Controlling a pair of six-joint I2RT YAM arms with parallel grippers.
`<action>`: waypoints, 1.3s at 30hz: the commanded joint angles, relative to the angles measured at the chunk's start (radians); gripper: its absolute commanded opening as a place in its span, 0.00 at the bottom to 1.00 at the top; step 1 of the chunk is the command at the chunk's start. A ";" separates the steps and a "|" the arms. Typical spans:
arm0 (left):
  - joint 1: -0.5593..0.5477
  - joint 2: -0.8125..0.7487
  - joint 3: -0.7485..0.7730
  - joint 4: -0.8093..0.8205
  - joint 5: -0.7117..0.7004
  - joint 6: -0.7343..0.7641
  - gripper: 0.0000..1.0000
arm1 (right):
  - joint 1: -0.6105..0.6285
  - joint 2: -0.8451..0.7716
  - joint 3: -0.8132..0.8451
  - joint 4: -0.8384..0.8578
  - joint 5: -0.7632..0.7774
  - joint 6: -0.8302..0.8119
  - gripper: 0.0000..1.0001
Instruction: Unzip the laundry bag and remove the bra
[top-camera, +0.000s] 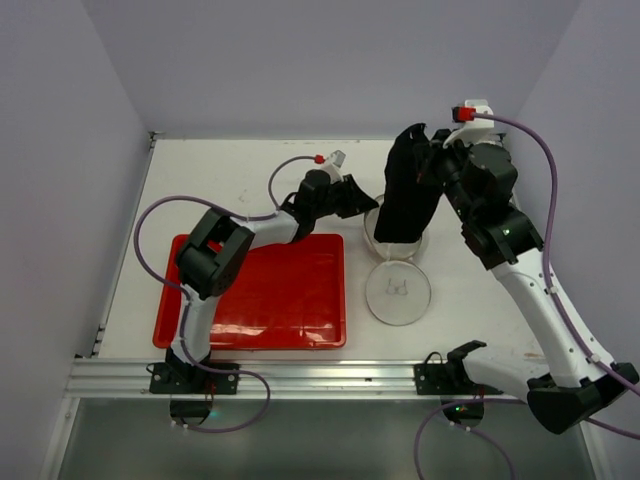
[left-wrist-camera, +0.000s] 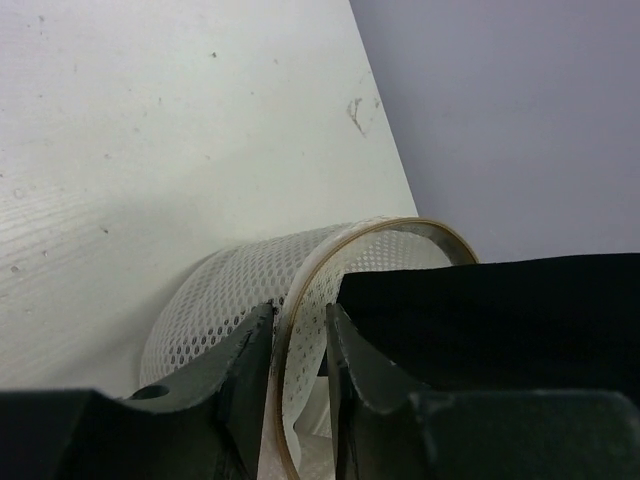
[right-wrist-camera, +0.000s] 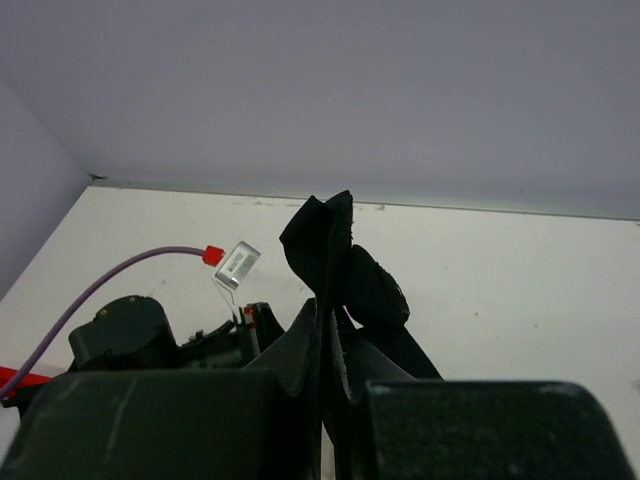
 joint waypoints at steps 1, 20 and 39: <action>0.001 -0.038 0.027 0.032 0.023 0.008 0.32 | -0.003 -0.024 0.091 -0.032 -0.011 -0.034 0.00; 0.000 -0.158 0.031 -0.072 -0.011 0.041 0.49 | -0.004 0.071 0.373 -0.001 -0.177 0.021 0.00; 0.202 -0.744 -0.177 -0.425 -0.166 0.146 0.81 | -0.001 0.155 0.704 -0.113 -0.531 0.227 0.00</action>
